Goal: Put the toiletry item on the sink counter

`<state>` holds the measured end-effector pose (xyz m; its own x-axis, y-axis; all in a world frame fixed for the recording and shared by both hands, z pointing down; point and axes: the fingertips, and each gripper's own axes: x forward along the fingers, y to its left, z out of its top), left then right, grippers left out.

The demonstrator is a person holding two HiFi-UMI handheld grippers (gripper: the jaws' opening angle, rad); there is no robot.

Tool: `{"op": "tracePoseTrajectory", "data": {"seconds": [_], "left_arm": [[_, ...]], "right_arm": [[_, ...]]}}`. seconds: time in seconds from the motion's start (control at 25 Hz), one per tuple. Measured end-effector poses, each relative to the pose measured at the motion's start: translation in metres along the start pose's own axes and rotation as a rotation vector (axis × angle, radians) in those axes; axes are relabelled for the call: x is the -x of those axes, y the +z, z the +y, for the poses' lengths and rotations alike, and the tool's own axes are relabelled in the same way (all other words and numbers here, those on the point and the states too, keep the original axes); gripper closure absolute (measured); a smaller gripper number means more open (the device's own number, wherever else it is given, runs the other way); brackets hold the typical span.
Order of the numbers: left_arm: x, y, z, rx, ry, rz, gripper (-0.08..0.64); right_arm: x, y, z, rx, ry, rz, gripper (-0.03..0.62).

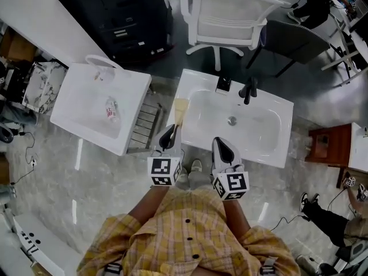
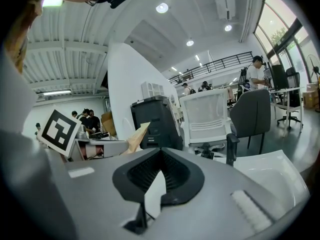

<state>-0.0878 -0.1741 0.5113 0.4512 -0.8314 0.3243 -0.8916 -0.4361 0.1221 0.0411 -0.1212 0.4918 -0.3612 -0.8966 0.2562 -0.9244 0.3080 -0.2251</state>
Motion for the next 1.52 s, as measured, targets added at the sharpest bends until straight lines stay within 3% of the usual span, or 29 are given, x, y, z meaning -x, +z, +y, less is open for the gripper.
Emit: {"op": "tracePoseTrajectory", "data": {"seconds": [1.08,1.52], "left_arm": [[-0.111,-0.071,0.031,0.020,-0.012,0.242,0.531],[-0.152,-0.118,0.057,0.014,0.042,0.345,0.531]], "right_arm": [[-0.022,-0.039,-0.030,-0.048,-0.031,0.096,0.592],[-0.018,-0.051,-0.041,-0.057,-0.045,0.127,0.591]]}}
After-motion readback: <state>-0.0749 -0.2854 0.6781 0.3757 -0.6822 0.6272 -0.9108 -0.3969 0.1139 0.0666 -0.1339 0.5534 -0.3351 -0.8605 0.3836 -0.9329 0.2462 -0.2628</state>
